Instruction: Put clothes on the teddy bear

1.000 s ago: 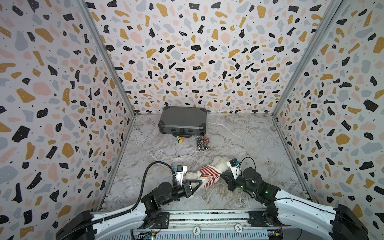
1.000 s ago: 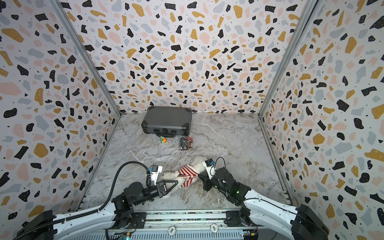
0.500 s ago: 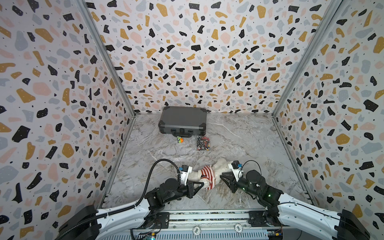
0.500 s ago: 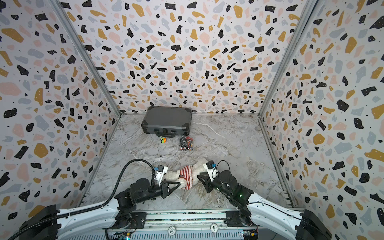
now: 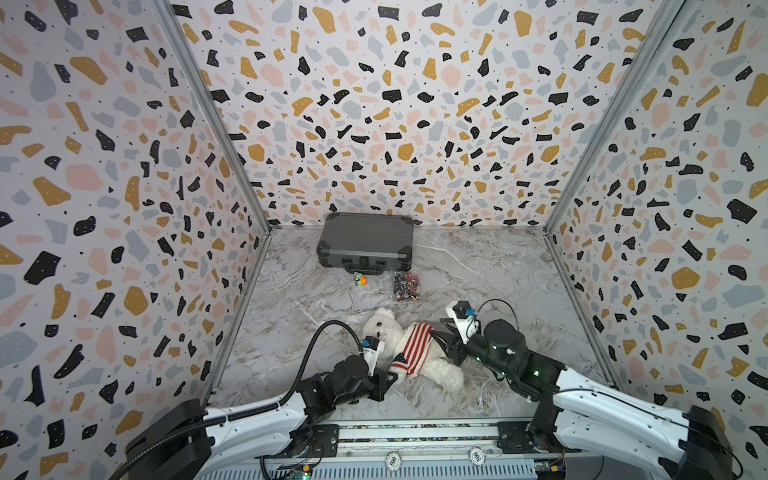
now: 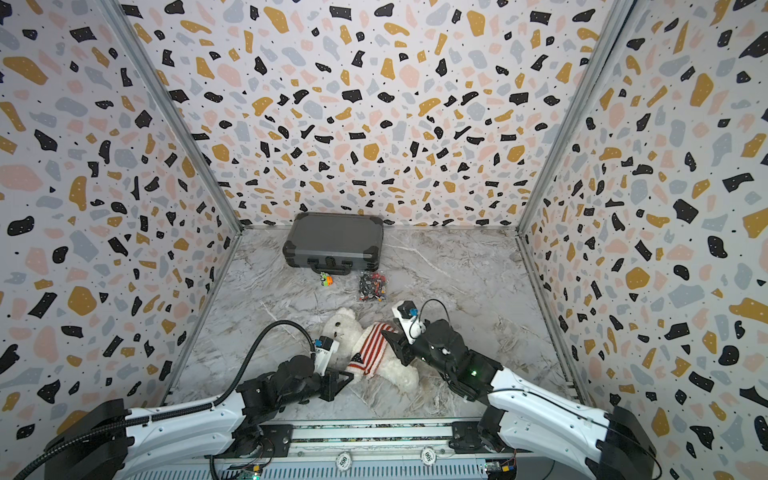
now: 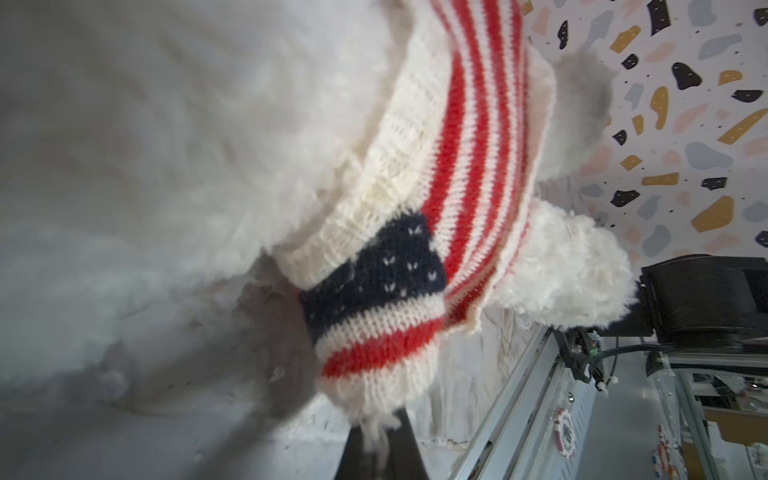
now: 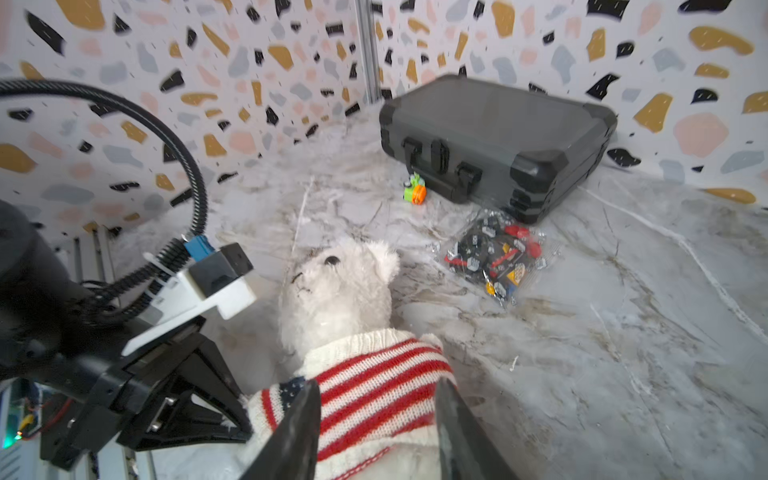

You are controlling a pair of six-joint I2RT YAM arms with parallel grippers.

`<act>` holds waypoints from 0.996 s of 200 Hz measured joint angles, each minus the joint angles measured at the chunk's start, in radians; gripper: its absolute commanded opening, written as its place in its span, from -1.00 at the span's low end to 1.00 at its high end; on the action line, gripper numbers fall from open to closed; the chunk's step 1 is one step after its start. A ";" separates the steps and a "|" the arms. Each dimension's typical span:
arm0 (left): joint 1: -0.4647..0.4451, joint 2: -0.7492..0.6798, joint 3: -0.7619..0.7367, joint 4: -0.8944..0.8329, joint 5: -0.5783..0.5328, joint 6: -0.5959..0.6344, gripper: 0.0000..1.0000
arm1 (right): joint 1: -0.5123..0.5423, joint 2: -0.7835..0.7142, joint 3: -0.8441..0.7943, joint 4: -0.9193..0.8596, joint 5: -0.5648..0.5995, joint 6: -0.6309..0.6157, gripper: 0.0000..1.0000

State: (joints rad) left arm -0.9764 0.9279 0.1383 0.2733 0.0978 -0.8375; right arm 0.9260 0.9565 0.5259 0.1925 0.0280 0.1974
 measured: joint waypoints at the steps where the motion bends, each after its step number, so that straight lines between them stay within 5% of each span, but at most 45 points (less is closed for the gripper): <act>1: 0.000 0.000 0.000 -0.002 -0.002 0.000 -0.91 | -0.001 0.007 0.002 0.000 0.000 0.000 -0.10; 42: 0.000 -0.059 0.000 -0.085 -0.053 -0.010 -0.20 | -0.096 0.262 0.013 0.014 -0.033 -0.002 -0.12; 93: 0.000 -0.203 0.012 -0.153 -0.096 -0.016 0.21 | -0.094 0.295 -0.025 0.058 -0.103 0.031 -0.17; 162: 0.003 -0.041 0.096 -0.135 -0.169 -0.012 0.14 | 0.002 0.254 -0.104 0.118 -0.137 0.153 -0.20; 199: 0.013 0.076 0.121 -0.124 -0.220 0.032 0.12 | -0.021 0.106 -0.138 0.090 -0.174 0.191 -0.15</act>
State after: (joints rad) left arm -0.9630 1.0039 0.2592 0.1493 -0.1219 -0.8055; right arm 0.9047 1.0622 0.3882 0.2829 -0.1455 0.3885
